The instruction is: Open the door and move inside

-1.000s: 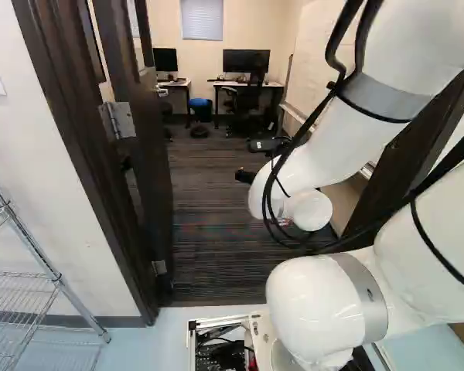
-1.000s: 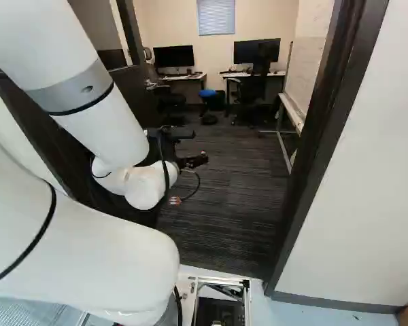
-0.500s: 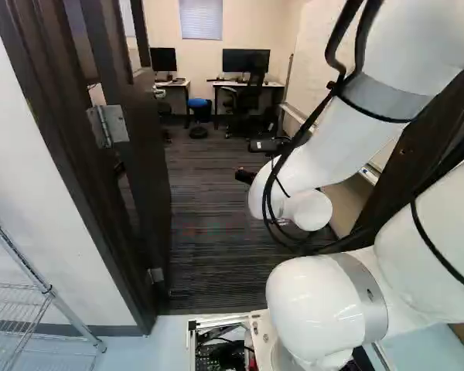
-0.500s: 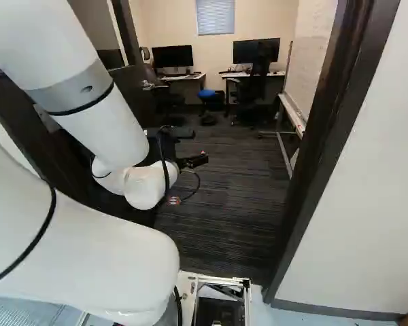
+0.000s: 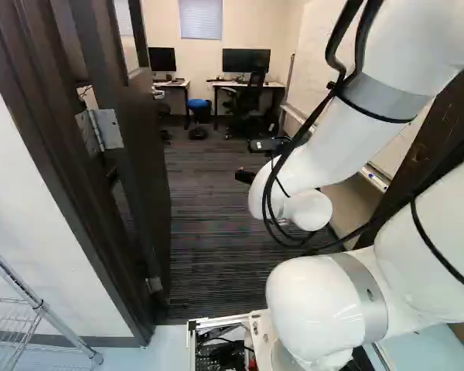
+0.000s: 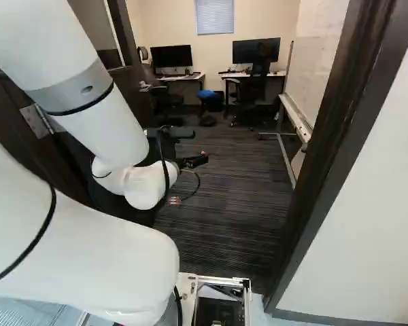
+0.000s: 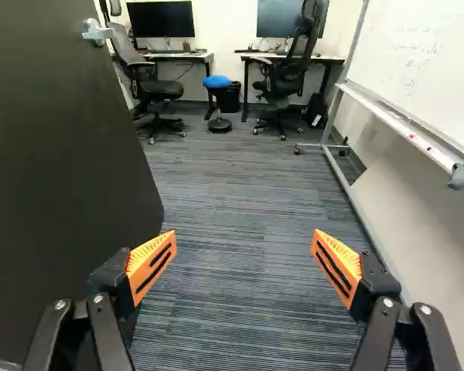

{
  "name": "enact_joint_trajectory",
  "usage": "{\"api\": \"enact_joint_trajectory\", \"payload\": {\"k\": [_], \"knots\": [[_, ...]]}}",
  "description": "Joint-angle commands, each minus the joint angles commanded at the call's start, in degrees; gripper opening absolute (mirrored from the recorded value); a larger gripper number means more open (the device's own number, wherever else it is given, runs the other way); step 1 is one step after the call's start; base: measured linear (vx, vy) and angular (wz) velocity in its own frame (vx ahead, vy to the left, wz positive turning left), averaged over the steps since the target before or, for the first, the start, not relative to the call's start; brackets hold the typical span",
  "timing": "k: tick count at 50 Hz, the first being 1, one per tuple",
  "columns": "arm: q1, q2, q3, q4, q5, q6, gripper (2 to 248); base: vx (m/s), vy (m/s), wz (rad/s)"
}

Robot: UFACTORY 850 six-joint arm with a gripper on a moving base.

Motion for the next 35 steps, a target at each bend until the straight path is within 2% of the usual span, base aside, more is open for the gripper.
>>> {"api": "enact_joint_trajectory", "payload": {"k": [35], "knots": [[0.0,0.0,0.0,0.0,0.0,0.0,247,0.11,-0.001,-0.005]]}}
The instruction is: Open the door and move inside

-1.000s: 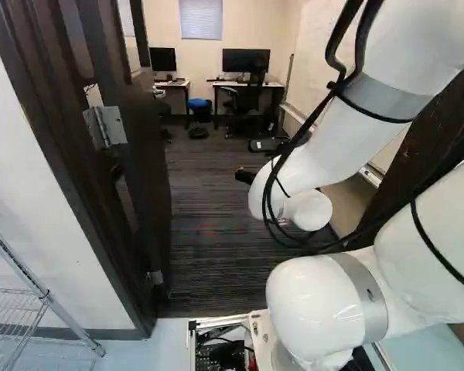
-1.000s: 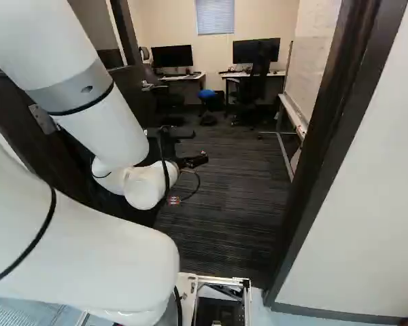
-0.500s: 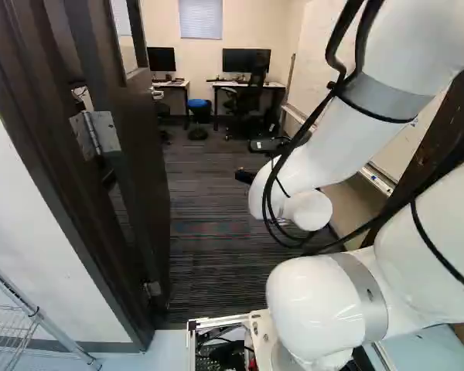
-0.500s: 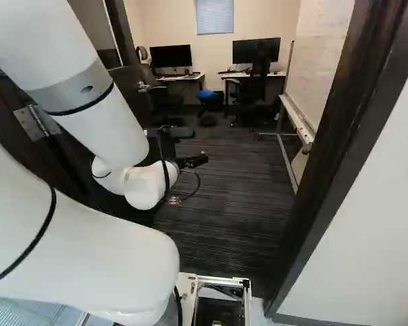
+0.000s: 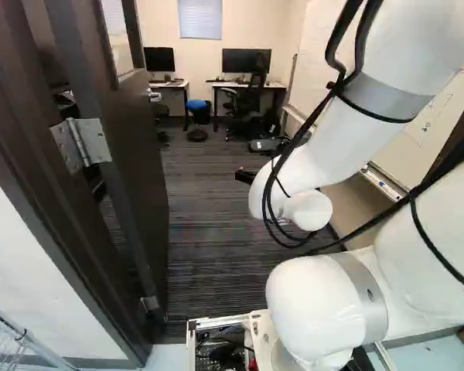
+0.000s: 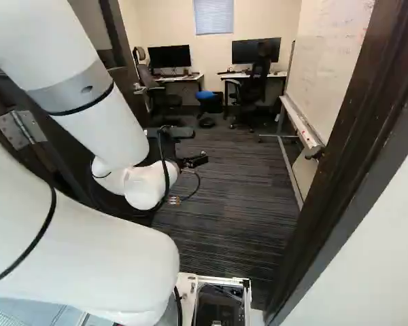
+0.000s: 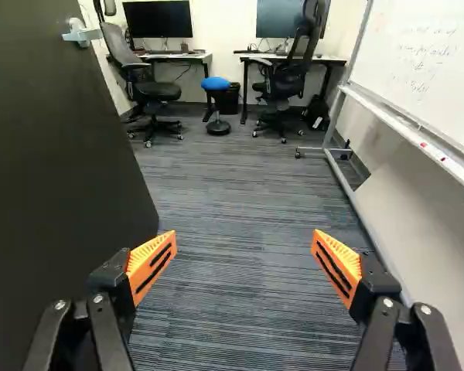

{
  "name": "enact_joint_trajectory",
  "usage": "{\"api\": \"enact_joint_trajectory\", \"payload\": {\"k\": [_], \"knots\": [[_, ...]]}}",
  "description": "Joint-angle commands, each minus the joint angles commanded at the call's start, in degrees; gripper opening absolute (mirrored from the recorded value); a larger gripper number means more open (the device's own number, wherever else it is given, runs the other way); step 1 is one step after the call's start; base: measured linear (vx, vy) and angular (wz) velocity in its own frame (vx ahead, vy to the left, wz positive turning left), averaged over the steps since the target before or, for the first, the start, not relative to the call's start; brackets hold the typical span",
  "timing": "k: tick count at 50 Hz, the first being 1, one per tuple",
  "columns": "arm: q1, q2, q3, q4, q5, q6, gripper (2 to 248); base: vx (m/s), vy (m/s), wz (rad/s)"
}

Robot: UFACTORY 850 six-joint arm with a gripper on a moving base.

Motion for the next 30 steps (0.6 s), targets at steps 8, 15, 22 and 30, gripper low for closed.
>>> {"api": "enact_joint_trajectory", "payload": {"k": [8,15,22,30], "knots": [[0.0,0.0,0.0,0.0,0.0,0.0,247,0.147,0.002,-0.006],[0.0,0.0,0.0,0.0,0.0,0.0,247,0.144,-0.001,-0.009],[0.0,0.0,0.0,0.0,0.0,0.0,247,0.143,-0.001,-0.01],[0.0,0.0,0.0,0.0,0.0,0.0,247,0.145,0.004,-0.007]]}}
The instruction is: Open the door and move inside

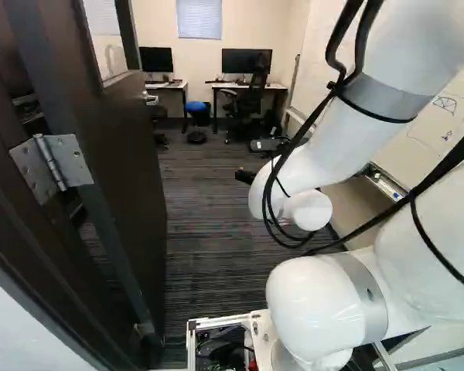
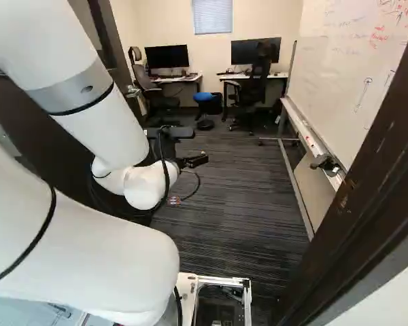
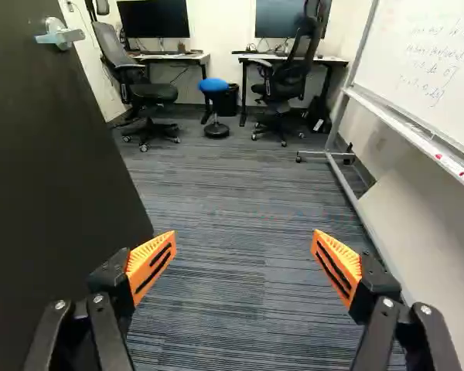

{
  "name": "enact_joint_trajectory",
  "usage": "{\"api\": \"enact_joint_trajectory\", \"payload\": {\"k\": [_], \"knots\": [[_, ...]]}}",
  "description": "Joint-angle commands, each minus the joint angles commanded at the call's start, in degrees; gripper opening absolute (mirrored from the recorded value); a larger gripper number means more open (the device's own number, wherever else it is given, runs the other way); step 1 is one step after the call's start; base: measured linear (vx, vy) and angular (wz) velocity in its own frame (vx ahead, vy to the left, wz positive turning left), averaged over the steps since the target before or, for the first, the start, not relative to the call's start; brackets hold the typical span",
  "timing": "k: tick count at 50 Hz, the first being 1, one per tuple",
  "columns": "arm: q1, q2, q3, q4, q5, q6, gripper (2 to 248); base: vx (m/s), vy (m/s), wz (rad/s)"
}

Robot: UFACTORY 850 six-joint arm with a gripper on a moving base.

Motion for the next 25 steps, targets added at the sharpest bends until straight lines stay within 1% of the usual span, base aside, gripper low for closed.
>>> {"api": "enact_joint_trajectory", "payload": {"k": [19,25], "knots": [[0.0,0.0,0.0,0.0,0.0,0.0,247,0.144,-0.001,-0.016],[0.0,0.0,0.0,0.0,0.0,0.0,247,0.088,0.014,0.012]]}}
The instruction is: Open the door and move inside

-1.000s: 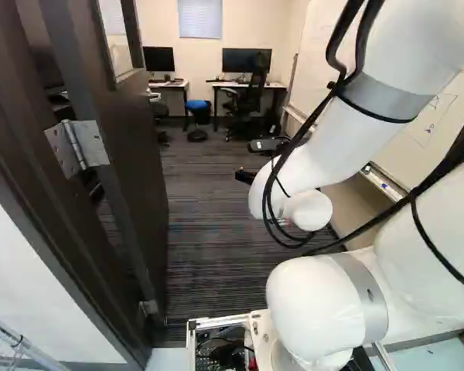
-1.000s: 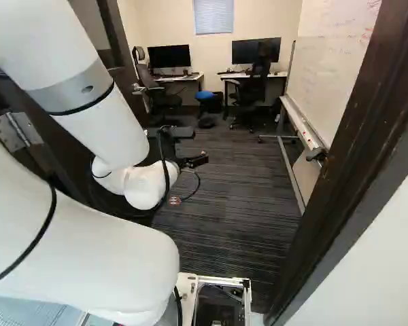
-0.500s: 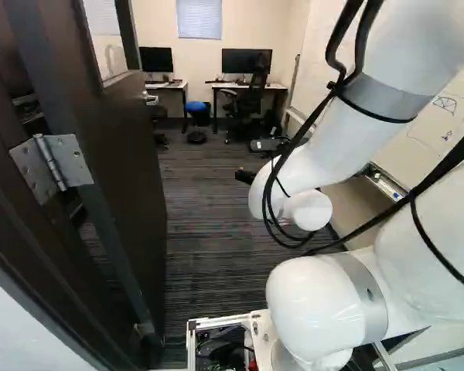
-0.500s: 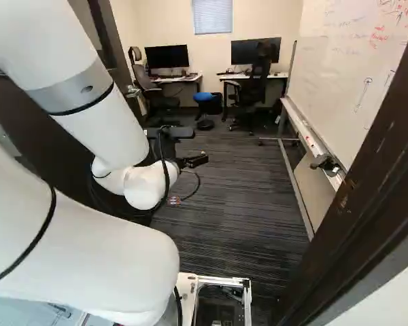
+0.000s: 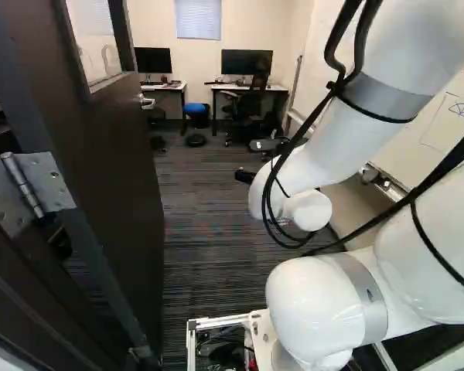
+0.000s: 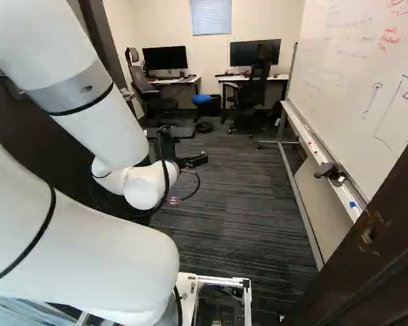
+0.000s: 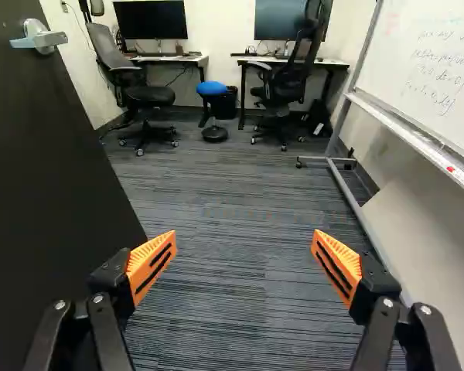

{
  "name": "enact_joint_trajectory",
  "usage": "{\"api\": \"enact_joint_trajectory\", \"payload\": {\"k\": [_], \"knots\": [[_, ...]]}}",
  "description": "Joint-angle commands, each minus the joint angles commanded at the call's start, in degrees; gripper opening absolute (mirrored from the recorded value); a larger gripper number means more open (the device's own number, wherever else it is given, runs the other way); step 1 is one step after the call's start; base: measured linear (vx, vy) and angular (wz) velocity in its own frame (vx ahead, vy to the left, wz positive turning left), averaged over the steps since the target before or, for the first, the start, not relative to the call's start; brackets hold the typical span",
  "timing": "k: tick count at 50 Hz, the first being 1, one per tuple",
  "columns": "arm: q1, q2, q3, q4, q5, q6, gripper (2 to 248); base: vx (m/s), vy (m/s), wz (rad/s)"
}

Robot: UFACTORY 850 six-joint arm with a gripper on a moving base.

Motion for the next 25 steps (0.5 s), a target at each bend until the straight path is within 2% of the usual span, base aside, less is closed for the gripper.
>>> {"api": "enact_joint_trajectory", "payload": {"k": [25], "knots": [[0.0,0.0,0.0,0.0,0.0,0.0,247,0.109,-0.004,-0.002]]}}
